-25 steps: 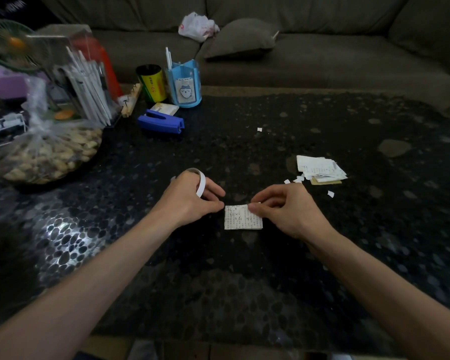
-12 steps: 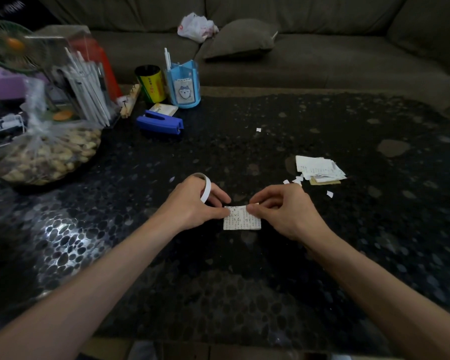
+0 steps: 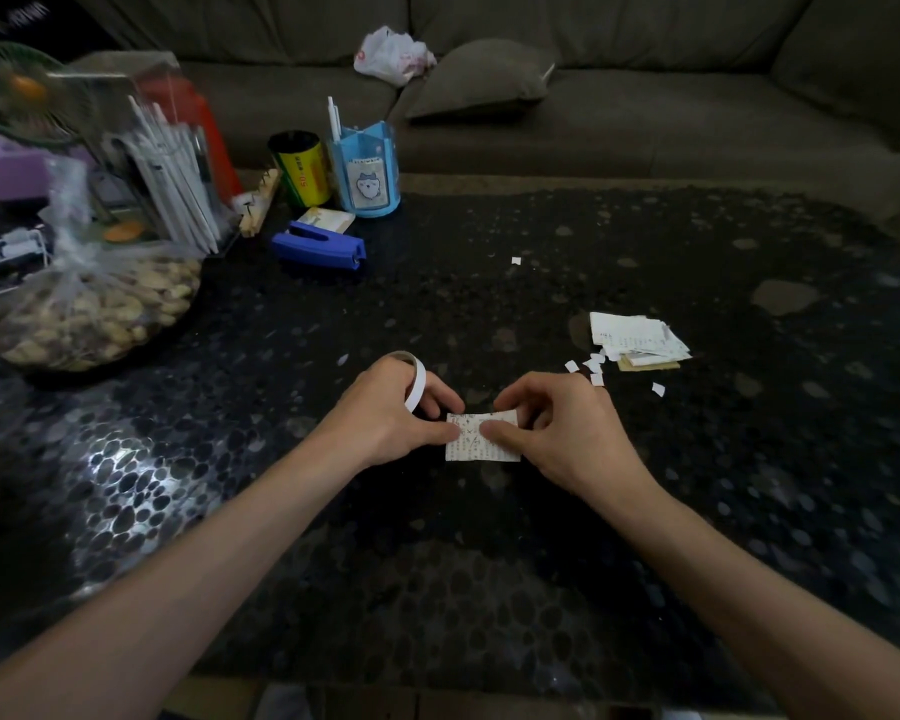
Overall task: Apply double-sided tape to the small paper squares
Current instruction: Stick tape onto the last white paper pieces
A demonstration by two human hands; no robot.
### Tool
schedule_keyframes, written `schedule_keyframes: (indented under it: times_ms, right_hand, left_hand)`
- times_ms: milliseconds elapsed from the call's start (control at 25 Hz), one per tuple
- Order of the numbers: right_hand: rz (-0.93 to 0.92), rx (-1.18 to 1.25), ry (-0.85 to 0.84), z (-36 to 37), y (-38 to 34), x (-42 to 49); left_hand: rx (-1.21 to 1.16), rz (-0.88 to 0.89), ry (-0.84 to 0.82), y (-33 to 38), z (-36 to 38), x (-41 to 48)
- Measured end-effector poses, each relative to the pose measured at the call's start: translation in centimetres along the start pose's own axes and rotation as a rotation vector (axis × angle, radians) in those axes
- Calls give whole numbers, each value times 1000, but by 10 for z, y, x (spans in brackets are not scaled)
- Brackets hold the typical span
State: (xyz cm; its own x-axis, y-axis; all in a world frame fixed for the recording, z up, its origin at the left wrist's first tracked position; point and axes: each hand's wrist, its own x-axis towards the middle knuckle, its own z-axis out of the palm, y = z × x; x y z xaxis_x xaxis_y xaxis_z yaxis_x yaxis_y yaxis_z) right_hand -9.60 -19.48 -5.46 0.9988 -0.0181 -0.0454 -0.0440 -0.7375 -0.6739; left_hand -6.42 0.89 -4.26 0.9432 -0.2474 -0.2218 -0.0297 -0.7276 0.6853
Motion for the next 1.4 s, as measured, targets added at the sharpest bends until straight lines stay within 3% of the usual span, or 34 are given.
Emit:
schedule_keyframes:
  times_ms: [360, 760, 1160, 1400]
  right_hand:
    - [-34, -243, 87, 20, -10, -3]
    - [41, -70, -85, -9, -4, 4]
    - [-44, -16, -110, -13, 5, 2]
    - [-122, -28, -133, -12, 3, -3]
  left_hand:
    - [24, -29, -110, 5, -6, -2]
    - [44, -17, -106, 6, -6, -1]
    - [81, 81, 22, 3, 8, 0]
    - [-55, 135, 18, 6, 3, -1]
